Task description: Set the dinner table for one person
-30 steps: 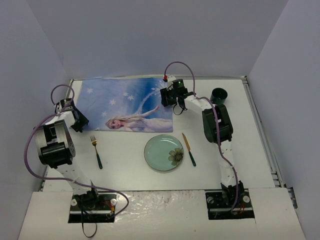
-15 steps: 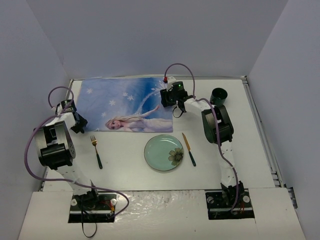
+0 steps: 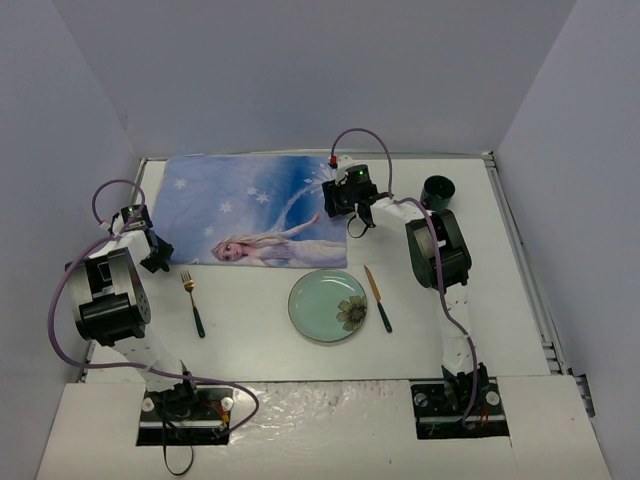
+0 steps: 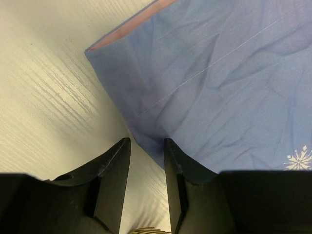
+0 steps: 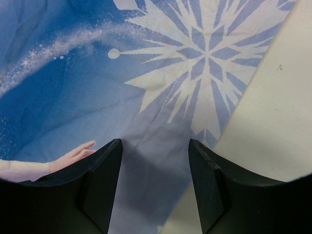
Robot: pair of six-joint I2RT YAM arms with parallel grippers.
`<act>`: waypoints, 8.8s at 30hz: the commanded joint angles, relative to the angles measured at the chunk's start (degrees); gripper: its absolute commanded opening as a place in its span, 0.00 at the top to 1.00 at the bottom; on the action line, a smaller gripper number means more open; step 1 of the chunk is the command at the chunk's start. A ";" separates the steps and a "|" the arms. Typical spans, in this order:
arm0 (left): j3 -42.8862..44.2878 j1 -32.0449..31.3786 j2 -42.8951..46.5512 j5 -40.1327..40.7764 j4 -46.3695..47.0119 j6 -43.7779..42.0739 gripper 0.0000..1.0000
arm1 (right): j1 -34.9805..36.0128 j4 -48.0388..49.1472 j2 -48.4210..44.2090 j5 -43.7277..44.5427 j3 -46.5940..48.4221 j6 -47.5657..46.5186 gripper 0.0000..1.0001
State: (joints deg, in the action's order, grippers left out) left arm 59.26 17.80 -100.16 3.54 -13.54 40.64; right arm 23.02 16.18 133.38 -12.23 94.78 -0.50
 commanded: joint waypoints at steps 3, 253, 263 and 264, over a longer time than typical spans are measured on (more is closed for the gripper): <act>-3.64 0.66 -0.29 1.04 -9.49 1.47 0.70 | -0.60 -1.59 -2.42 0.54 3.13 -0.38 0.46; -12.38 -1.45 8.91 -50.91 58.84 29.32 1.00 | -0.95 -8.09 -78.89 -2.54 -43.45 13.67 0.00; -8.22 -1.45 -0.39 -50.82 63.42 29.59 1.00 | -0.99 -8.13 -76.68 -2.98 -42.70 12.78 0.00; -8.01 -1.45 -0.94 -50.82 63.61 29.59 1.00 | -0.96 -8.09 -76.51 -2.98 -42.62 12.71 0.00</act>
State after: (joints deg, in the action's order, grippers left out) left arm 45.55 16.47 -102.37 -43.56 35.73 67.76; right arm 22.41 4.45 55.94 -15.27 48.94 13.33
